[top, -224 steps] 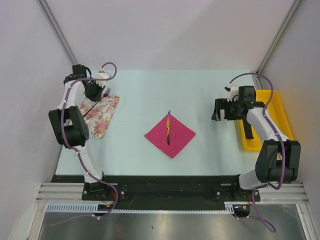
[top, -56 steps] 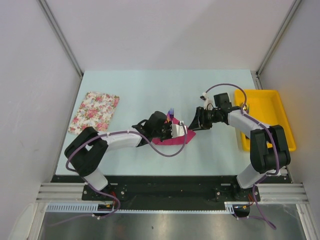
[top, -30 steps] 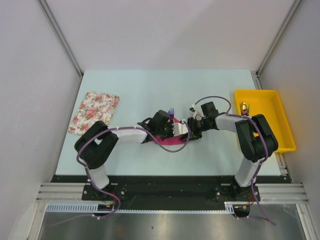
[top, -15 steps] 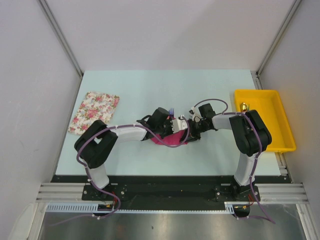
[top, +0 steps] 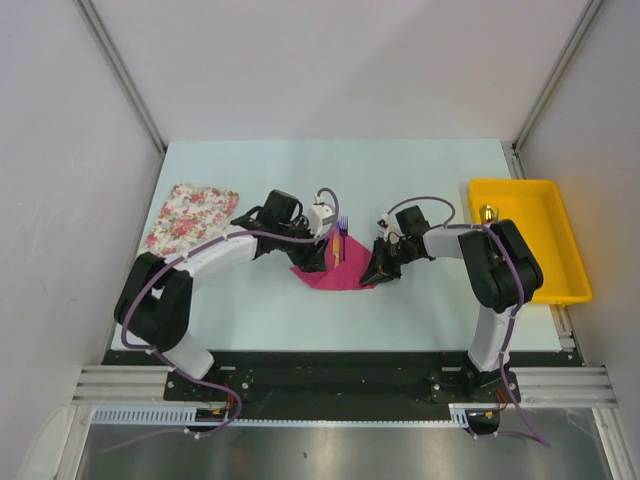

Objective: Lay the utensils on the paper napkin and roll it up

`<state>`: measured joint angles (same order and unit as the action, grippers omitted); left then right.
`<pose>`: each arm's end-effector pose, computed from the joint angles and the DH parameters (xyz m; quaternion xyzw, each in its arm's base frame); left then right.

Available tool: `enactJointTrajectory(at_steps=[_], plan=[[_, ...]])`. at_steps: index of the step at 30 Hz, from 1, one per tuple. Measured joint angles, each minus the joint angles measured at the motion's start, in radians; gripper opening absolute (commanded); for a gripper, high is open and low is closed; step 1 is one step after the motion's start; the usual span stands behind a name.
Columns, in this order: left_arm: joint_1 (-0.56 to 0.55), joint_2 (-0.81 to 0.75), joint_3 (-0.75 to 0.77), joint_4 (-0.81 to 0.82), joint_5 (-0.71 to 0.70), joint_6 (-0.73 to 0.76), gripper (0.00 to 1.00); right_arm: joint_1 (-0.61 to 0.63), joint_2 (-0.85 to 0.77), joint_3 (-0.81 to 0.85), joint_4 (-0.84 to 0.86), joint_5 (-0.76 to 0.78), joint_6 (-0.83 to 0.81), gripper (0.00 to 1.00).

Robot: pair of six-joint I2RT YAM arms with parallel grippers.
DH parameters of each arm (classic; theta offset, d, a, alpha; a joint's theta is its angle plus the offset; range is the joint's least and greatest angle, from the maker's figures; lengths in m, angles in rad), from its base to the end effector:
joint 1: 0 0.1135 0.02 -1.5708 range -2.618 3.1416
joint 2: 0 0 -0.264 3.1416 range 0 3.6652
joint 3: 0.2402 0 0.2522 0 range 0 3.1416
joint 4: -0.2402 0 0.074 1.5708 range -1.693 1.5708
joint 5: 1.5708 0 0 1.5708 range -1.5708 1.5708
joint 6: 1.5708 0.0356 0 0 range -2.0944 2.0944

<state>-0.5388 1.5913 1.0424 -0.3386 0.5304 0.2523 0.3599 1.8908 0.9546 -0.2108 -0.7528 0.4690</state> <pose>0.2755 -0.1857 0.2196 0.4314 0.8052 -0.2906 0.2848 0.3075 0.1417 0.1113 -0.0276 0.9121 0.4077 0.0343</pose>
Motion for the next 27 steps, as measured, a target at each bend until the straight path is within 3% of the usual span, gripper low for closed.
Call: enactJointTrajectory(at_steps=[10,13,19,22,27], plan=[[0.018,0.153,0.009,-0.028,0.072,-0.167,0.53,0.005,0.0,0.009,-0.015,0.012,-0.017,0.11],[0.018,0.191,0.013,-0.028,0.068,-0.185,0.45,0.006,0.0,0.01,-0.016,0.013,-0.021,0.11],[0.018,0.235,0.035,-0.027,0.068,-0.213,0.1,0.01,0.0,0.02,-0.027,0.026,-0.034,0.11],[0.018,0.252,0.047,-0.027,0.068,-0.224,0.01,0.01,-0.002,0.027,-0.028,0.039,-0.042,0.12],[0.018,0.274,0.05,-0.031,0.053,-0.233,0.0,0.012,-0.025,0.032,-0.027,0.072,-0.06,0.13]])
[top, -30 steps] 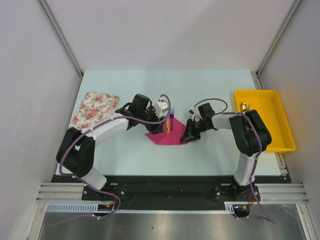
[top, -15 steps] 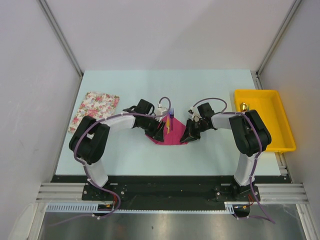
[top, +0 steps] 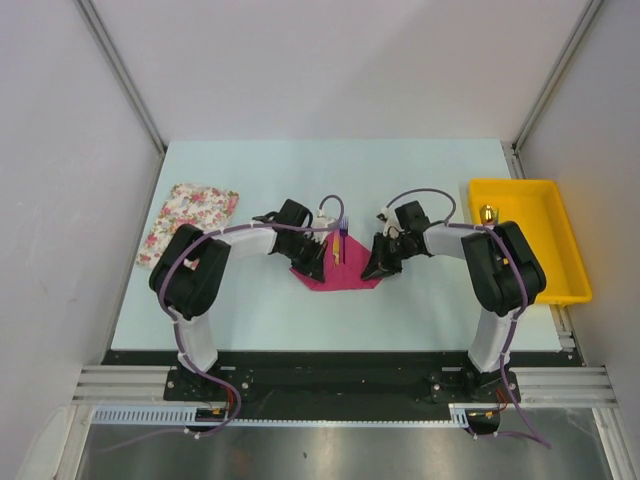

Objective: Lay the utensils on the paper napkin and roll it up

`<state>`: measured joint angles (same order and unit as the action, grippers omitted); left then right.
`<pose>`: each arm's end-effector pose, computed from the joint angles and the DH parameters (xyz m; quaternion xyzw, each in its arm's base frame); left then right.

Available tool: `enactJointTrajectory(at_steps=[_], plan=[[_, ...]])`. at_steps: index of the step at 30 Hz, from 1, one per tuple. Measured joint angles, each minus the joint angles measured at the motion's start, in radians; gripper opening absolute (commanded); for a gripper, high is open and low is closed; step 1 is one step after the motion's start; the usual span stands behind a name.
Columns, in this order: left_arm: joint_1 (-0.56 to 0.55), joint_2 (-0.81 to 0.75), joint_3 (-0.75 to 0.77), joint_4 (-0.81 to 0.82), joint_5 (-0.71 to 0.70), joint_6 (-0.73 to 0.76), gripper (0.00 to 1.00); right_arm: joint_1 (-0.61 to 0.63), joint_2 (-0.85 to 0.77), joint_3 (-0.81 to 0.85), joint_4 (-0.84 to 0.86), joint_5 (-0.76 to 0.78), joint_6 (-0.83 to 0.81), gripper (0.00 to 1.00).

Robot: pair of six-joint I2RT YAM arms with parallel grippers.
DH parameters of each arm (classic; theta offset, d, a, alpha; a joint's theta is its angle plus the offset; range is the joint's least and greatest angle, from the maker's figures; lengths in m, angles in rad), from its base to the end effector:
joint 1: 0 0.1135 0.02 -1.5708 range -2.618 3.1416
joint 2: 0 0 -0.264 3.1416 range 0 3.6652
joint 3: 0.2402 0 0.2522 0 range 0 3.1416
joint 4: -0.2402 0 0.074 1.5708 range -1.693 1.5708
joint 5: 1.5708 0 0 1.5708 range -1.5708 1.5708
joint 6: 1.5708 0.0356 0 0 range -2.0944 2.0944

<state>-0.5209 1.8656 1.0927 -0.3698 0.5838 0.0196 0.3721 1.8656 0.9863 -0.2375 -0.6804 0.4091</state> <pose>0.2999 -0.1947 0.1437 0.3088 0.8856 -0.3229 0.1273 0.3121 0.1458 0.1243 -0.0581 0.9197 0.3814 0.0724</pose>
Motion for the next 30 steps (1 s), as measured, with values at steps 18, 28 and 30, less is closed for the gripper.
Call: enactJointTrajectory(at_steps=[18,28,30], plan=[[0.0,0.011,0.01,-0.014,-0.022,-0.034,0.0,0.122,-0.106,0.003,-0.026,0.02,-0.047,0.15],[0.0,0.011,0.01,-0.014,-0.023,-0.044,0.0,0.015,-0.107,0.001,-0.071,0.109,-0.091,0.16],[0.0,0.011,0.01,-0.014,-0.023,-0.046,0.0,-0.014,-0.112,0.001,-0.083,0.12,-0.099,0.19]])
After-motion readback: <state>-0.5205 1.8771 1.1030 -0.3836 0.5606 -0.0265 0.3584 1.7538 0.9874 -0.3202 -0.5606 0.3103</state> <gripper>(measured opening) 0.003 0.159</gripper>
